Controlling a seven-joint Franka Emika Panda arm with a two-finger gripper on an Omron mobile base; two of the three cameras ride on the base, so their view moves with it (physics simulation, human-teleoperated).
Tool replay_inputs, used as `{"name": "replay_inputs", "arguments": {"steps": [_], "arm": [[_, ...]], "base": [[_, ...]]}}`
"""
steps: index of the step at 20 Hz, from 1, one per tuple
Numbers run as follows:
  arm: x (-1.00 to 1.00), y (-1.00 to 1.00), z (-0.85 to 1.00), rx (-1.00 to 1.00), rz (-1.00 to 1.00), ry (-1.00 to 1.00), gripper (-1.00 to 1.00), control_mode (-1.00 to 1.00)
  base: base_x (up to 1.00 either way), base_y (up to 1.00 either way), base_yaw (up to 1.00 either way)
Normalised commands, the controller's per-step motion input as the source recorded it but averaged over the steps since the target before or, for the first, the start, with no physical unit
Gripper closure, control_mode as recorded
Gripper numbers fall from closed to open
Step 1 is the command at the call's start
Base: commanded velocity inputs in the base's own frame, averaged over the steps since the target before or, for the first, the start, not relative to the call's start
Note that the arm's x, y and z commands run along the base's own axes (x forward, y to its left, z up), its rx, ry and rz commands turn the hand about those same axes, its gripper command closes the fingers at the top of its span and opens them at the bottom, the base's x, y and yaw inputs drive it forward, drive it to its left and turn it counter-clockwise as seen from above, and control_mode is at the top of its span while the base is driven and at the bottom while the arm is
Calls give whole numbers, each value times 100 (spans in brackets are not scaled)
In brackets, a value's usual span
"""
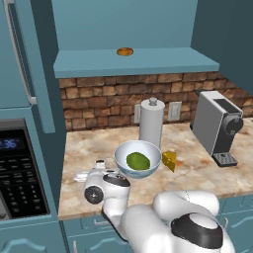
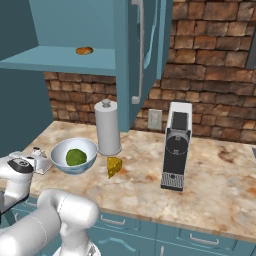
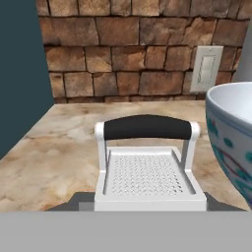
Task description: Pick the cheese from the fridge and the cheese grater from the cabinet and place them next to the salad bowl.
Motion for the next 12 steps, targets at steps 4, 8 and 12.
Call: {"name": "replay_inputs", "arguments": {"steps": [4,8,12], "arm": [[0,-1,-21,0,-5,0,-100,-100],[0,-8,-19,2,-3,0,-100,-100],[0,-2,-2,3,-4,0,-100,-100]], "base": [[0,0,0],[0,0,0],[0,0,0]]}}
